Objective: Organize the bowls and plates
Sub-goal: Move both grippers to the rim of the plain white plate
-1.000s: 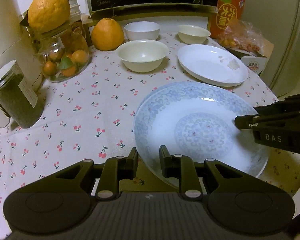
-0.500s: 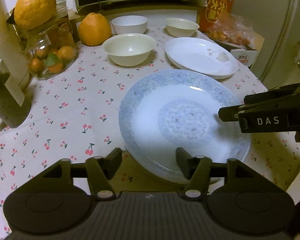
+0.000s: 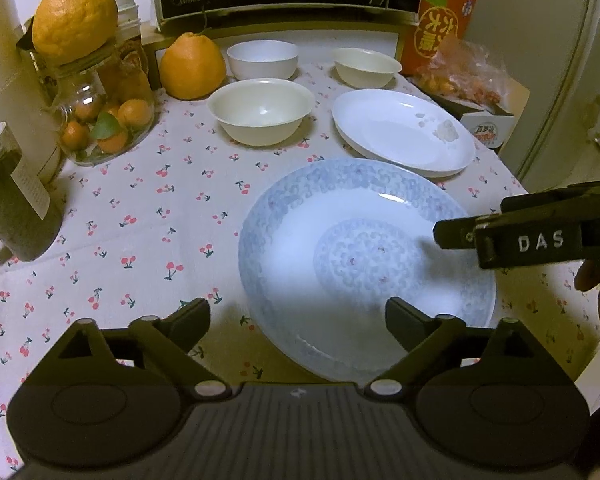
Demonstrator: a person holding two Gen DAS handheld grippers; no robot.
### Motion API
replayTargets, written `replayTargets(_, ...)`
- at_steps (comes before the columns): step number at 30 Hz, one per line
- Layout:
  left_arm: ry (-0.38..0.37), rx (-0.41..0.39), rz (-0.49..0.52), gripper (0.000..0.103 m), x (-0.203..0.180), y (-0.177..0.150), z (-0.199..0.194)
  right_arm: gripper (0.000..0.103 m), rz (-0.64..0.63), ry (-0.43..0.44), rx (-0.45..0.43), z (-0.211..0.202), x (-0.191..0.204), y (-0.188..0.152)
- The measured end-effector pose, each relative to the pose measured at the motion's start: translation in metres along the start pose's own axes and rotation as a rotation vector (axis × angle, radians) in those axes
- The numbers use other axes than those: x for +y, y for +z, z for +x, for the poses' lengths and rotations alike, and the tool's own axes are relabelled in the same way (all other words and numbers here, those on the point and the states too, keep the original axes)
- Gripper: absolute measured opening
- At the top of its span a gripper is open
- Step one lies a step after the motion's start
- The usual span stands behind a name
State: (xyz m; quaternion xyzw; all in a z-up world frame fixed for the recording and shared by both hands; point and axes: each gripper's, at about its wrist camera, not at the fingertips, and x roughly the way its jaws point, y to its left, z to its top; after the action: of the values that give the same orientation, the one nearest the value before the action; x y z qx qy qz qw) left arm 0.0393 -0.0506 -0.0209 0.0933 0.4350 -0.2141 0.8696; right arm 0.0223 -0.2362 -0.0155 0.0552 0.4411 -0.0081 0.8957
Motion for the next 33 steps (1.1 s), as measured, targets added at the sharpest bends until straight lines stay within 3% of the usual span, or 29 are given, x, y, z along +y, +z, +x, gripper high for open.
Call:
replayTargets(8,0.023,-0.015,-0.026,0.102,-0.002,0.015,-0.002,0.095,0.035,0.026,-0.025,-0.005,-0.015,0.012)
replayTargets(15,0.054,-0.045,0.023,0.102,-0.01,0.038,-0.001,0.099,0.116,0.043,-0.05,-0.02,-0.031,0.036)
replayTargets(23,-0.008,-0.053,-0.075,0.102,-0.006,0.07,0.016,0.101,0.187,0.017,-0.126,-0.029,-0.054,0.067)
replayTargets(29,-0.052,-0.063,-0.178,0.102,0.002,0.084,0.033,0.102,0.173,-0.023,-0.124,-0.001,-0.071,0.062)
replayTargets(33,-0.064,-0.056,-0.186,0.102,0.0,0.093,0.045,0.102,0.19,-0.031,-0.123,0.017,-0.085,0.063)
